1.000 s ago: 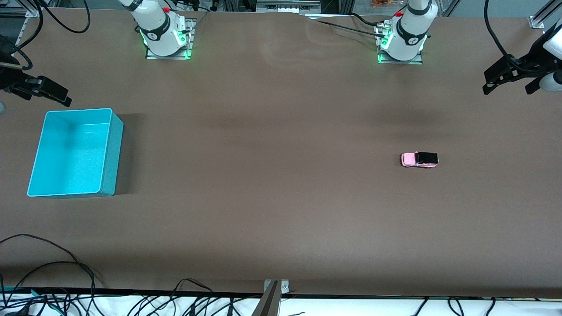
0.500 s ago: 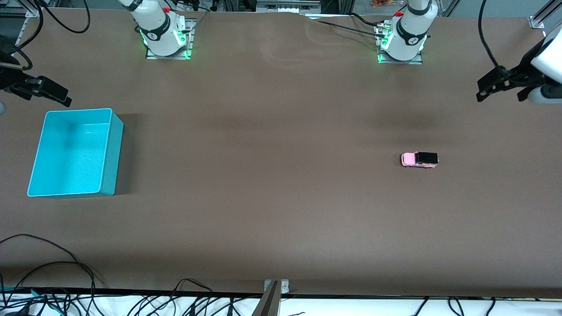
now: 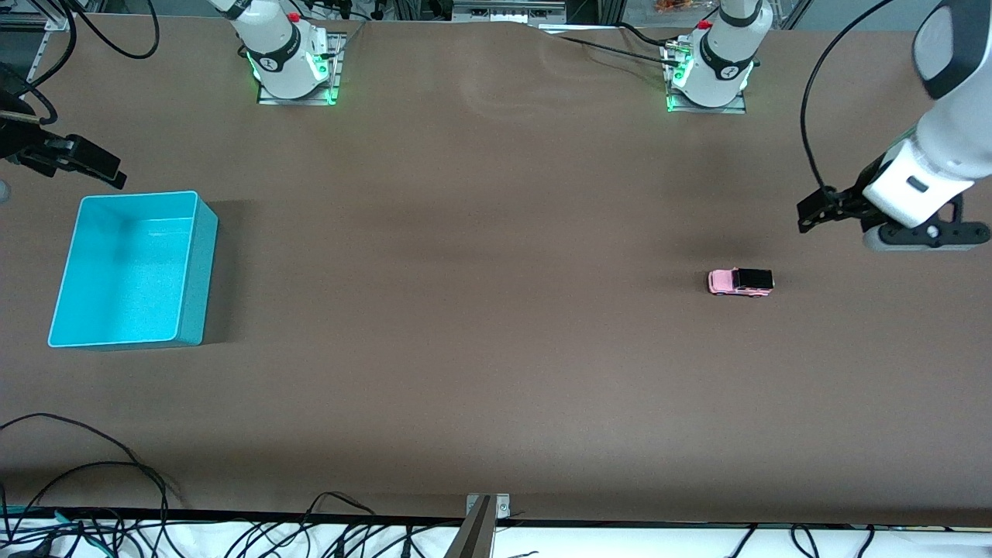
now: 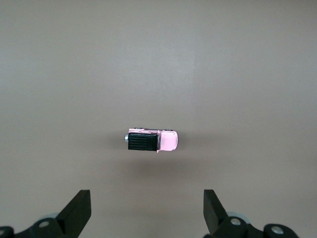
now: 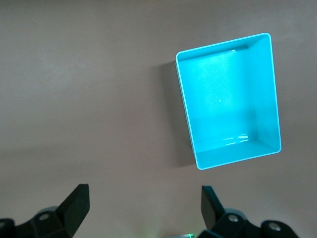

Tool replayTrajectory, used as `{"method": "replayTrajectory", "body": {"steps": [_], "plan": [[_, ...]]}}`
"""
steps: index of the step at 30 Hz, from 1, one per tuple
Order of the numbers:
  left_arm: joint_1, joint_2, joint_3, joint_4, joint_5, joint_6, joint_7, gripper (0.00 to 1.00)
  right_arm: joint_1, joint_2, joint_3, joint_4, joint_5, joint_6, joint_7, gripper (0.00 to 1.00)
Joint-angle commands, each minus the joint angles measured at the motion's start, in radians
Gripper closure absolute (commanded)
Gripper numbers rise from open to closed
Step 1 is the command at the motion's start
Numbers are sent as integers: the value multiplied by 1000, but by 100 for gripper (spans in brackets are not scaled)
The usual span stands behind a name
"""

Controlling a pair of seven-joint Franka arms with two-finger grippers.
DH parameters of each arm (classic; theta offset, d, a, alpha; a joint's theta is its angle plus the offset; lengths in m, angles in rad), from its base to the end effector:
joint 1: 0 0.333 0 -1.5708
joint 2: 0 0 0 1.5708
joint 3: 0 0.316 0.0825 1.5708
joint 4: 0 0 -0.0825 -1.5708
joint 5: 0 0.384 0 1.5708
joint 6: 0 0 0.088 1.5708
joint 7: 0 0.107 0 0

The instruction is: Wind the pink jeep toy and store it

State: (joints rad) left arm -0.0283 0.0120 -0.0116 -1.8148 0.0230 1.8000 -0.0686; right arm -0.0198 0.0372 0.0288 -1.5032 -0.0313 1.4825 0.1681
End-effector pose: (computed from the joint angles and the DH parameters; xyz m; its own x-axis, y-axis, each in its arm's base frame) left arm 0.5634 -0.0205 0.5213 0.9994 0.0235 -0.0253 0.0229 -0.9995 -0.0239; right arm 0.5572 0.0011 0.6280 0.9856 -0.1610 -0.0519 -0.1591 -0.9865 0.0394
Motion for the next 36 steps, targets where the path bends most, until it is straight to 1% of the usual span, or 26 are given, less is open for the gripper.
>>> {"method": "replayTrajectory", "body": {"steps": [1,7,15,20,26,28,33,36], "plan": [[11,40,-4,-66,15,99,-7,0,1,-2,-1,6,-7,-14,11,0],[11,114,-4,-92,15,200,-7,0,1,0,-3,5,-7,-14,7,0],[11,198,-2,-164,17,349,-4,0,-3,-2,-6,6,-7,-14,1,0],[10,253,-4,-181,17,364,1,0,-3,-3,-12,8,-7,-14,-2,0],[10,255,-4,-251,23,380,19,0,-3,-3,-24,8,-7,-16,-2,0],[10,255,-4,-280,26,406,74,0,-3,-3,-24,8,-7,-16,-2,0],[11,261,-4,-336,29,490,407,0,-2,-3,-24,6,-7,-16,-1,0],[15,260,-4,-356,28,507,545,0,-2,-3,-24,8,-7,-16,-2,0]]}}
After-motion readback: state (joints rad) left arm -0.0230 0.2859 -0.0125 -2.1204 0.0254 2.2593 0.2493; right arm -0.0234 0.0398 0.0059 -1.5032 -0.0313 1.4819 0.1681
